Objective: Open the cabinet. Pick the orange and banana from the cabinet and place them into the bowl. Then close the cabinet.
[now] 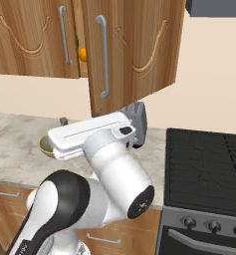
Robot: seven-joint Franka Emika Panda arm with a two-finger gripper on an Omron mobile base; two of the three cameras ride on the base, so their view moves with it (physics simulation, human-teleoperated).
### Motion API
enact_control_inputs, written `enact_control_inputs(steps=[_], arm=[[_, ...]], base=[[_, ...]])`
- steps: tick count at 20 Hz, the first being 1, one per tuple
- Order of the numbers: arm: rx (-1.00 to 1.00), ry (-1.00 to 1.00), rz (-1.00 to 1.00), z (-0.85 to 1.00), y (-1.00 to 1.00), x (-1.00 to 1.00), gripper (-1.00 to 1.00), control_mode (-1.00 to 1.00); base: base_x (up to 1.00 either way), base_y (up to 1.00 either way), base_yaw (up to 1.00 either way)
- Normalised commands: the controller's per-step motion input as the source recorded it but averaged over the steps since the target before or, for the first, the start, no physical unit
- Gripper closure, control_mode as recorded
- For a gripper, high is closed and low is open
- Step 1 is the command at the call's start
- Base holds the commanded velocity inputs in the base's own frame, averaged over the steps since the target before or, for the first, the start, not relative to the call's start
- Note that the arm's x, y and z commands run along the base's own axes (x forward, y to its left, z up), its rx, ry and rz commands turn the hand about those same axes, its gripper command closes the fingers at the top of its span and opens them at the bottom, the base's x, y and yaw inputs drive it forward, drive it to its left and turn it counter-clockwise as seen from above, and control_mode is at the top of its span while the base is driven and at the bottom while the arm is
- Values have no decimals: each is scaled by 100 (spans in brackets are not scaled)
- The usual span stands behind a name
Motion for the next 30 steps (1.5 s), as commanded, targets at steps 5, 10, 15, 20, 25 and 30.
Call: enact_control_inputs(steps=[5, 10, 15, 20, 25, 30], arm=[[-15, -25, -63, -14, 82, -36, -100, -100], [-13, -34, -71, 0, 77, -7, -100, -100], [-21, -26, -63, 0, 99, 32, -100, -100], [-13, -3, -51, -8, 85, 100, -100, -100], [-11, 0, -62, -18, 74, 100, -100, -100], [3, 0, -32, -24, -22, 63, -100, -100]], base=[[0, 0, 0], [0, 0, 0], [0, 0, 0], [0, 0, 0], [0, 0, 0], [0, 0, 0]])
